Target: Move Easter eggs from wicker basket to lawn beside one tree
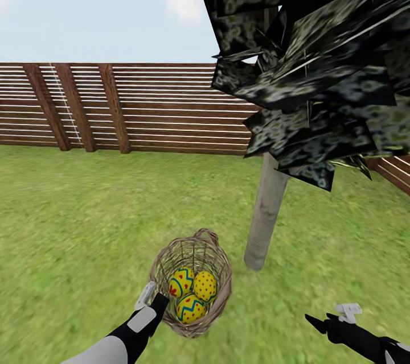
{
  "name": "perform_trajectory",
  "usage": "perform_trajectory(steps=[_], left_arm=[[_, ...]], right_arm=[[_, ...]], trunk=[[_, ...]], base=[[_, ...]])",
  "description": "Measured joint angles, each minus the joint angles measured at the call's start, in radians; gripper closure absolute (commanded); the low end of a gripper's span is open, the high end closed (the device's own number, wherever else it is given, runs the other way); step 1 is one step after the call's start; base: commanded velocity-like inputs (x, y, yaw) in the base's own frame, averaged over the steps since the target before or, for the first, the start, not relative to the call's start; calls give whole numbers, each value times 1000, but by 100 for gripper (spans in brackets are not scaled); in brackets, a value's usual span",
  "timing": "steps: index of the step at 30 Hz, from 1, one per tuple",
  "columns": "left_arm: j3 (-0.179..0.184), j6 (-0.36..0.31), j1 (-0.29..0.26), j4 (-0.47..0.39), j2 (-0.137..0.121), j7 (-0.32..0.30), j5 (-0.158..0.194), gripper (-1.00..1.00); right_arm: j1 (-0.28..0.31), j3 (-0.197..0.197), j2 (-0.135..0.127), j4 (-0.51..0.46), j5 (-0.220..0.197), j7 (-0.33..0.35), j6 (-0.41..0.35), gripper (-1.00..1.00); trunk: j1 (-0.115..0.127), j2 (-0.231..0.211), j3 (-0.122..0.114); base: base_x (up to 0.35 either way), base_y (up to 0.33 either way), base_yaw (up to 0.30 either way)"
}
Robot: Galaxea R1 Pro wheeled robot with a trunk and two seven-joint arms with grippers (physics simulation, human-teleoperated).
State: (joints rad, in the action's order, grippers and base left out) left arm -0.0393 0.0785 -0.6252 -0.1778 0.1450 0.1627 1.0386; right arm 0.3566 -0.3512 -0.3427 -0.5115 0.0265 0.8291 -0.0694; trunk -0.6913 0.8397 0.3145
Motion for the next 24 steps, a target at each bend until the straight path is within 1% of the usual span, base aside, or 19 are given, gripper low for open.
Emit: perform_trajectory(steps=[10, 24], left_arm=[[1, 0, 0, 0, 0, 0, -1, 100], [1, 0, 0, 0, 0, 0, 0, 100]], right_arm=[[0, 0, 6, 2, 1, -2, 0, -100], [0, 0, 8, 9, 2, -3, 0, -100]], trunk=[[-38, 70, 31], [-92, 168, 75]], base=[[0, 0, 0], [0, 0, 0]])
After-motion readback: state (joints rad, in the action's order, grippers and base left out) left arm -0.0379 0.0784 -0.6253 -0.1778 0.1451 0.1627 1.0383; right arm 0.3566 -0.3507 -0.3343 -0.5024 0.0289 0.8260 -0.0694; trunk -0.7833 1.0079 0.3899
